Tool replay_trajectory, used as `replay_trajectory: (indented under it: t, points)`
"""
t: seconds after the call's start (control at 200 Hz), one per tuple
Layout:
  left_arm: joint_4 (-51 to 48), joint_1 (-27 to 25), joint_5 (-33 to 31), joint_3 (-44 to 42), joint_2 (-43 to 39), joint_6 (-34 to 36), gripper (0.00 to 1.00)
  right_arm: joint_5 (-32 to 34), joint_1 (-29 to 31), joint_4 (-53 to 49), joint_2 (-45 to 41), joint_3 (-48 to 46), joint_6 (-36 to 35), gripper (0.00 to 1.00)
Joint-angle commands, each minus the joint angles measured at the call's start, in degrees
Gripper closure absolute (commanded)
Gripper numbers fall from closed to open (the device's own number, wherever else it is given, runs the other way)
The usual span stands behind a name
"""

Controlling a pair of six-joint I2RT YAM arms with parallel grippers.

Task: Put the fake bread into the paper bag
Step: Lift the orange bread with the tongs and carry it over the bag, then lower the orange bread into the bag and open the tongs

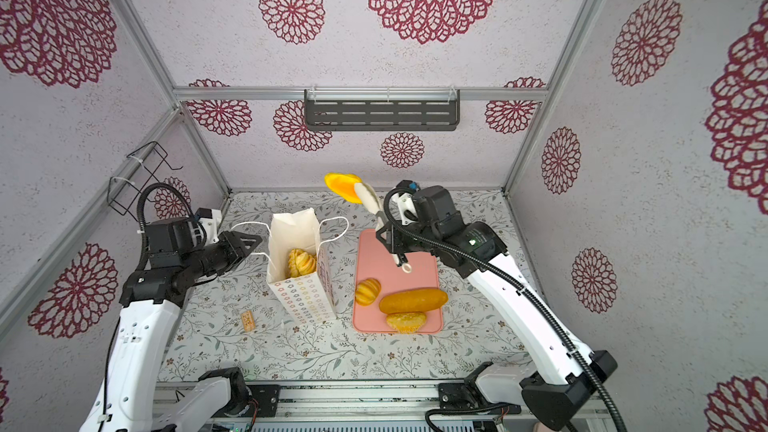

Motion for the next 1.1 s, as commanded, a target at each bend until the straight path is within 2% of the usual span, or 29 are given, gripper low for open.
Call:
replay_trajectory:
  t: [0.0, 0.115, 0.235, 0.56, 0.756, 0.946, 1.096]
  points:
    - [-1.5, 0.3, -1.0, 1.8, -1.0, 0.8, 0.60, 6.4, 5.3, -1.8, 2.3, 5.4, 0.9, 0.92]
    - [-2.5, 0.4, -1.7, 2.2, -1.3, 1.2, 0.53, 11.3, 10.9, -5.7, 6.1, 10.3, 0.0, 0.92]
    - [-3.2, 0.4, -2.4, 2.2, -2.1, 1.4, 0.52, 15.6, 14.5, -9.2, 9.1, 13.6, -0.5, 0.92]
    - [-6.7, 0.4, -3.9, 3.7, -4.3, 2.5, 0.63, 18.5, 18.7, -13.5, 13.2, 17.0, -1.0, 0.89]
    - [-7.1, 0.4, -4.2, 3.9, -4.7, 2.7, 0.74, 19.7, 20.0, -14.3, 14.6, 17.6, -1.1, 0.86]
    - [-5.5, 0.4, -3.1, 3.3, -3.7, 2.3, 0.90, 19.8, 20.4, -13.7, 14.7, 17.7, -1.0, 0.74]
    - [-4.9, 0.4, -2.7, 3.3, -3.1, 2.4, 0.98, 19.8, 20.3, -12.8, 14.6, 17.4, -0.8, 0.62]
